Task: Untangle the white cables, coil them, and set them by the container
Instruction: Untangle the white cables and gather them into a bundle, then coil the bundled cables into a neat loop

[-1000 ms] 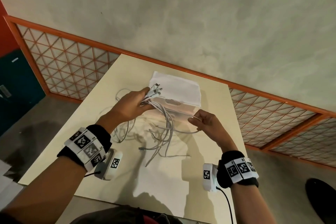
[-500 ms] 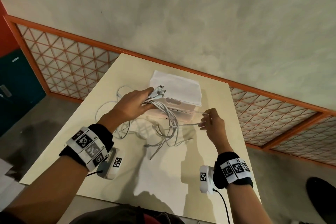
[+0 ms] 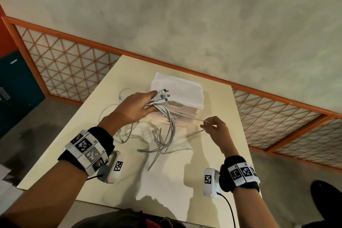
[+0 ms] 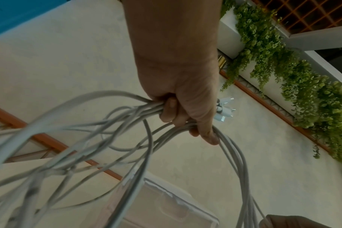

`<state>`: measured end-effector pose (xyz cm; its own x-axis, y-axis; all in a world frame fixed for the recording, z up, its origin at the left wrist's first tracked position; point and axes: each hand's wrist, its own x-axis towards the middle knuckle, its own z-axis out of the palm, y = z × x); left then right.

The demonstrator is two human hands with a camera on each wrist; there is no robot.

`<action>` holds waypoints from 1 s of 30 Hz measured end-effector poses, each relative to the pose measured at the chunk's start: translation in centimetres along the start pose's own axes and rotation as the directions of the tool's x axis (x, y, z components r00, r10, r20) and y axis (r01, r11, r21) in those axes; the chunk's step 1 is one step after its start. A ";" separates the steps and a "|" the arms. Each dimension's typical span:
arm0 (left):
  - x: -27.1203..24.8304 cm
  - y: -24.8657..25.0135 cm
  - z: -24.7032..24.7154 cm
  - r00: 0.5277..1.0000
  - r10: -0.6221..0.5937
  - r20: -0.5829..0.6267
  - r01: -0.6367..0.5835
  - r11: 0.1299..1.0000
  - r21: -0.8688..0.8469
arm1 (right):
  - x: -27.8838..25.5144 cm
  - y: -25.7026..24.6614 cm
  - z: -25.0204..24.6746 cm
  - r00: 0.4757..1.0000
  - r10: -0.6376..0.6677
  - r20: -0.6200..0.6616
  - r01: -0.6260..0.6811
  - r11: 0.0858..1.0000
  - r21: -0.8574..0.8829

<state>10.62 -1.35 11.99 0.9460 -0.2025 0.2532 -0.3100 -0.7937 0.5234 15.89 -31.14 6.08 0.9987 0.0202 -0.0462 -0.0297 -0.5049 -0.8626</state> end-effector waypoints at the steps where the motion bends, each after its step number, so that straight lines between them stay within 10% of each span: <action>1: 0.0 0.0 0.0 1.000 -0.003 0.005 0.003 1.000 -0.002 | 0.0 0.3 -0.1 1.000 -0.014 -0.004 0.013 0.994 -0.105; 9: 0.4 1.3 0.8 0.999 0.037 -0.031 -0.035 0.998 0.055 | -1.9 -1.9 -0.6 0.871 0.287 0.398 -0.054 0.863 -0.503; 13: 0.8 2.6 1.9 0.997 0.075 -0.019 -0.073 0.994 0.082 | -2.9 -5.4 0.8 0.901 0.000 0.434 0.121 0.961 -0.249; 18: 1.3 3.5 2.7 0.996 0.087 -0.002 -0.087 0.995 -0.049 | -2.9 -6.7 3.1 0.809 -0.227 0.542 0.265 0.964 0.007; 26: 1.0 2.7 1.0 0.999 -0.054 0.008 0.052 0.899 -0.435 | 0.3 -3.3 -1.9 0.959 -0.181 0.217 0.240 0.926 -0.290; 30: 1.0 4.1 0.7 0.994 -0.079 -0.075 0.016 0.792 -0.610 | 0.4 -2.6 -2.5 0.951 -0.023 0.309 0.196 0.817 -0.543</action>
<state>10.38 -5.23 13.87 0.9576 -0.0959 0.2717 -0.2879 -0.2820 0.9152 16.46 -31.99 9.59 0.9378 0.2971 -0.1797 0.1934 -0.8768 -0.4403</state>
